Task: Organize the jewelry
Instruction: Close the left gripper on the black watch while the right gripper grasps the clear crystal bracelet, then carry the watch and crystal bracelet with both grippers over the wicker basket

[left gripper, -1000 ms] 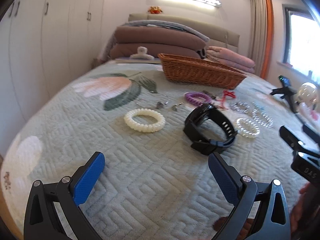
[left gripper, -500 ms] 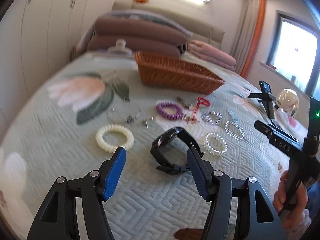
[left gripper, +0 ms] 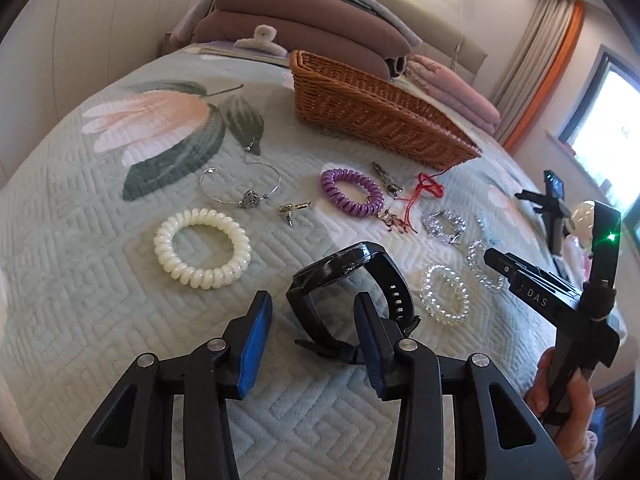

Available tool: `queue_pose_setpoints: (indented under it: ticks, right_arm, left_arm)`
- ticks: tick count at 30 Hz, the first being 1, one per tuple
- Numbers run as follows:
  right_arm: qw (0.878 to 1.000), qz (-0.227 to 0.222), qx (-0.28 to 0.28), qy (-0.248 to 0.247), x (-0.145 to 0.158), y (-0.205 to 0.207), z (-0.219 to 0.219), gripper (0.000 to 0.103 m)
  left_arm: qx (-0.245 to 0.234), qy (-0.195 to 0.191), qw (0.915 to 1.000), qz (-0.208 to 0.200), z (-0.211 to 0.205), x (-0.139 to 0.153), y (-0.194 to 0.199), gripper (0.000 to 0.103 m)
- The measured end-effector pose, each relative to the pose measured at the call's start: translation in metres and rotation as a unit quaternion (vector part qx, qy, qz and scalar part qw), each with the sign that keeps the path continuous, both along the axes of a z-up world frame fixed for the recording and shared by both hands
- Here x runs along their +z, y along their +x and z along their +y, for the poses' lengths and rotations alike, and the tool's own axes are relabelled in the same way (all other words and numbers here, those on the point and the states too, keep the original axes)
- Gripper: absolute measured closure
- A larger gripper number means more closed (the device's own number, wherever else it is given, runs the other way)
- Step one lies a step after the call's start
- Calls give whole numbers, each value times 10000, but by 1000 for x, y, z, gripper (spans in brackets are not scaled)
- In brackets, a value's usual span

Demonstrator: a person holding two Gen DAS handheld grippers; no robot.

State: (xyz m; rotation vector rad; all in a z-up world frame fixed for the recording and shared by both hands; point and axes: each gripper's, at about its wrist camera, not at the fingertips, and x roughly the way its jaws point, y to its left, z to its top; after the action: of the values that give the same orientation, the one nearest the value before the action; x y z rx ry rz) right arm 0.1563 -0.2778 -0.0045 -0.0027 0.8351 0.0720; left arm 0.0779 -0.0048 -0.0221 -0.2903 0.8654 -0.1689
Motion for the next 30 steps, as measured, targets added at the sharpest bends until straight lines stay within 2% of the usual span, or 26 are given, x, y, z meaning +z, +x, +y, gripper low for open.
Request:
queue_pose_setpoints:
  ticks: [3, 5, 6, 7, 10, 12, 18, 30]
  right_arm:
    - [9999, 26, 42, -144, -2, 1, 4, 66]
    - [9996, 4, 39, -285, -3, -1, 9, 74]
    - [9993, -26, 85, -358, -3, -2, 13, 87]
    - [9991, -39, 111, -414, -3, -3, 16, 92]
    - [9983, -115, 125, -566, -3, -6, 21, 92]
    - [9985, -186, 223, -470, 0, -10, 21, 93]
    - [9986, -425, 294, -97, 15, -22, 13, 93]
    - [9965, -747, 365, 18, 51, -26, 12, 93]
  left_arm:
    - [54, 247, 9997, 13, -7, 1, 1, 60]
    - [47, 505, 9987, 0, -16, -1, 3, 70]
    - [71, 648, 9979, -5, -19, -2, 3, 75]
    - [68, 671, 9977, -31, -20, -2, 4, 78]
    - [44, 621, 9980, -94, -13, -3, 3, 89]
    - [4, 607, 9980, -185, -12, -1, -1, 91]
    - [-151, 449, 9982, -379, -9, 9, -5, 91]
    - [-235, 341, 9958, -811, -7, 45, 1, 92]
